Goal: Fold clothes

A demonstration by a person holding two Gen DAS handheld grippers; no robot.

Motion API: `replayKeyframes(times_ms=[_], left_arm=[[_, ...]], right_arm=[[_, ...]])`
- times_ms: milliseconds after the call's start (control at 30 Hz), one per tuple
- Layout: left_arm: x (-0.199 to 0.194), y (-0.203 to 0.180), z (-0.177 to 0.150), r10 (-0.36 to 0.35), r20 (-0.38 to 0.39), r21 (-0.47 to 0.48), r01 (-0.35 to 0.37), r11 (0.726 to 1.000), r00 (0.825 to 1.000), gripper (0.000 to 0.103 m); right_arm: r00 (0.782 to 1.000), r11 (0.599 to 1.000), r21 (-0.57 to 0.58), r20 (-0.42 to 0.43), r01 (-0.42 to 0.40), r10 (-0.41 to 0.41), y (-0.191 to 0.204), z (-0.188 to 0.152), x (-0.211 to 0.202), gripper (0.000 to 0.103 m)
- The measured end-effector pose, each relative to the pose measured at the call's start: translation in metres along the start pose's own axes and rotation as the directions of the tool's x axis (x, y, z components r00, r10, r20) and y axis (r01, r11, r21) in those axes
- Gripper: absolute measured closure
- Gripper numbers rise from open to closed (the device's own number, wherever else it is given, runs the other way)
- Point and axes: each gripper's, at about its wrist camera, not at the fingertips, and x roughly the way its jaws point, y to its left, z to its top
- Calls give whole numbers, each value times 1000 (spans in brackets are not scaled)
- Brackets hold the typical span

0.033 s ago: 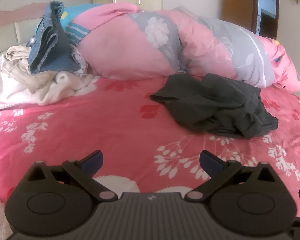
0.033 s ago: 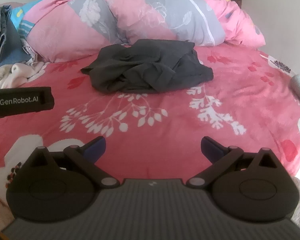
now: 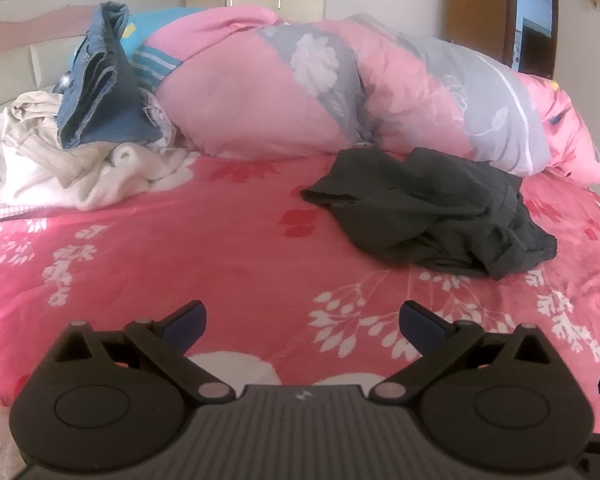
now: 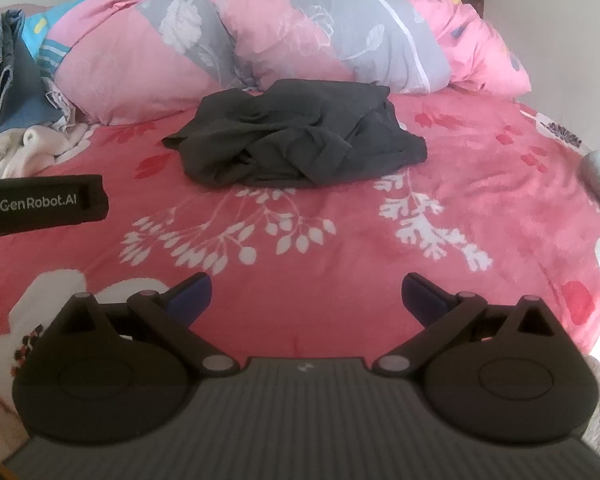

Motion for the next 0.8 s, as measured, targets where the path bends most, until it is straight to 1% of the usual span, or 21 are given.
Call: replayKeyframes(times_ms=[167, 400, 800], left_arm=[[-1, 2, -2, 3, 11, -14, -3, 1000, 1000, 0], [-5, 17, -2, 2, 24, -35, -1, 999, 1000, 0], [-6, 19, -3, -1, 20, -44, 2, 999, 1000, 0]], right_arm=[[1000, 1000, -10, -1, 3, -3, 7, -3, -3, 1], [1000, 1000, -5, -3, 10, -10, 8, 5, -7, 1], [1000, 1000, -3, -2, 18, -18, 6, 6, -9, 1]])
